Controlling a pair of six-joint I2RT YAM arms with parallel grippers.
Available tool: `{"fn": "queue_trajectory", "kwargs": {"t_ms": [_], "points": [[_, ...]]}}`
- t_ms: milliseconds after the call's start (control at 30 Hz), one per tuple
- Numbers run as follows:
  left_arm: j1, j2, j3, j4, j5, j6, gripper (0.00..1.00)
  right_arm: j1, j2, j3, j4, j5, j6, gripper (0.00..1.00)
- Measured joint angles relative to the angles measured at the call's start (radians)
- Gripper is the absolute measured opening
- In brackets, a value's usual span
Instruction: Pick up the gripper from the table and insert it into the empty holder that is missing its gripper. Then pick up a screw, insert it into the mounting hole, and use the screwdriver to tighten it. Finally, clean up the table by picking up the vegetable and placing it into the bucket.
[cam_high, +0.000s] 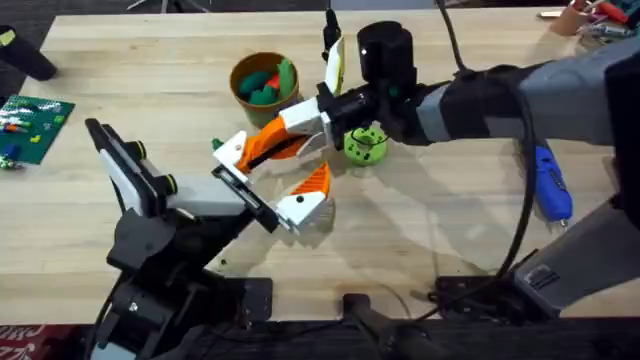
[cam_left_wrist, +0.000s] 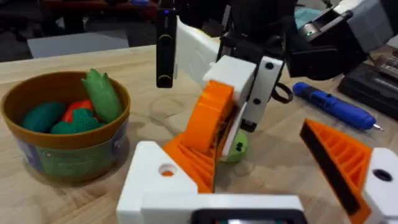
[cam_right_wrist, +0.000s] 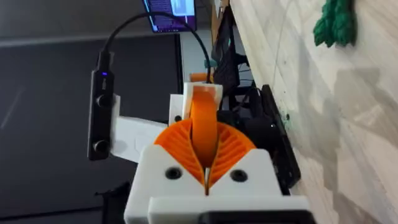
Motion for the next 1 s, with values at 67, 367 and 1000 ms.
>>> {"fn": "queue_trajectory", "kwargs": {"t_ms": [67, 367, 1000], "points": [[0.001, 0.000, 0.000, 0.000, -0.006, -0.001, 0.989, 0.002, 0.001, 0.006, -0.001, 0.001, 0.002, 0.013], [0.001, 0.000, 0.000, 0.002, 0.008, 0.000, 0.988, -0.002, 0.001, 0.011, -0.004, 0.013, 0.006, 0.013], [0.003, 0.000, 0.000, 0.008, 0.081, -0.003, 0.988, -0.007, 0.001, 0.020, -0.056, -0.019, -0.006, 0.013]]}}
